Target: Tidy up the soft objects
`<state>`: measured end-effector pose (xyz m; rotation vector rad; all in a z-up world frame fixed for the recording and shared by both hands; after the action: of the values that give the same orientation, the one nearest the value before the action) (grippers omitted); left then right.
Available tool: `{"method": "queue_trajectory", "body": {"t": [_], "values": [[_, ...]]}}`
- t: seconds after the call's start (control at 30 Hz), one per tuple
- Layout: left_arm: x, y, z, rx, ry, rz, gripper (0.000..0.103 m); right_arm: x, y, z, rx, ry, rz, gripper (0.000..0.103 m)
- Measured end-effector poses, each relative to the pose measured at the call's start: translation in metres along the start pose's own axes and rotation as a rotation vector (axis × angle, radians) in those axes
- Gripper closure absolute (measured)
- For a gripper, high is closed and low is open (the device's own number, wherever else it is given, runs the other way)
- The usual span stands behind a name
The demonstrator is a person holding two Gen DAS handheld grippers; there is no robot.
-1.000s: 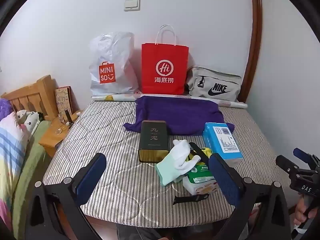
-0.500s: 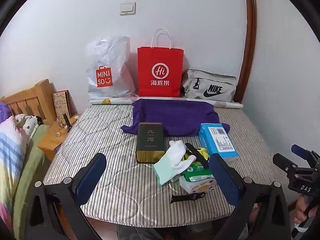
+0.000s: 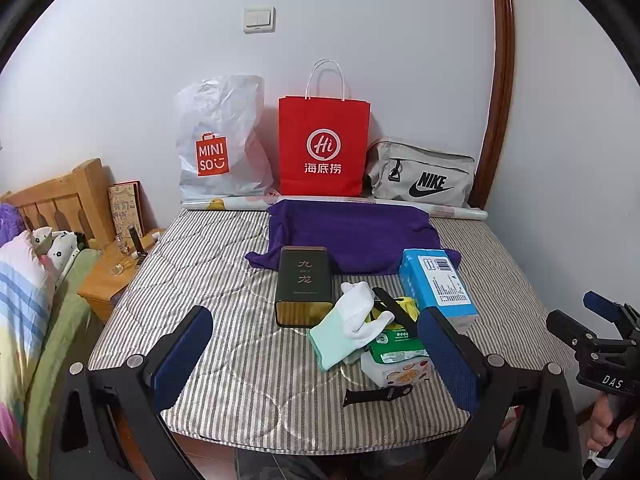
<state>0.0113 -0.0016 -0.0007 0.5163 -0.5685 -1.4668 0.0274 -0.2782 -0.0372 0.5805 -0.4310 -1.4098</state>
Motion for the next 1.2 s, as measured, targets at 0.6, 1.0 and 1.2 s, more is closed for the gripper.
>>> {"method": "queue_trajectory", "body": {"t": [0.6, 1.0, 1.2], "values": [[0.001, -0.003, 0.0, 0.005, 0.001, 0.0, 0.0, -0.003, -0.002, 0.005, 0.015, 0.0, 0.003, 0.0], [0.0, -0.003, 0.0, 0.004, 0.002, 0.0, 0.0, -0.004, -0.003, 0.01, 0.024, -0.001, 0.007, 0.0], [-0.001, -0.003, 0.001, 0.006, 0.001, -0.001, 0.0, -0.005, -0.003, 0.012, 0.025, -0.002, 0.008, 0.0]]}}
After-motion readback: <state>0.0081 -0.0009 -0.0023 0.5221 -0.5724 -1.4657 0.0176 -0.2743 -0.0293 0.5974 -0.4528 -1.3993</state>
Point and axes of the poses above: each gripper's, at about its wrist camera, not at the fingertips, and z roughly against the way its jaws point, x to its right, y to its top, the point moved 3 cm from there along -z, roughly the way its jaws point, and after that the axes turned 14 degrees about -x, right-handed, at the moved point
